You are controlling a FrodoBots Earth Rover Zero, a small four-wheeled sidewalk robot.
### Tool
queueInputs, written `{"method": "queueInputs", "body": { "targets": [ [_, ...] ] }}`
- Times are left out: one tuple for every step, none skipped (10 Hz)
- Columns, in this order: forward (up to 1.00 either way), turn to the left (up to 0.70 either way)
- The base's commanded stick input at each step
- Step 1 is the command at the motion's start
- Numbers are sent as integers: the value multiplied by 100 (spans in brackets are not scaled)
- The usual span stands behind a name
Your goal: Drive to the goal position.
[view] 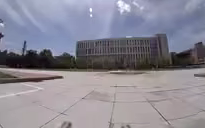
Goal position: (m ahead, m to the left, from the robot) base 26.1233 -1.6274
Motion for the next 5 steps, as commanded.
{"method": "queueInputs", "body": {
  "targets": [
    [70,-2],
    [70,0],
    [70,0],
    [70,0],
    [70,0]
  ]
}}
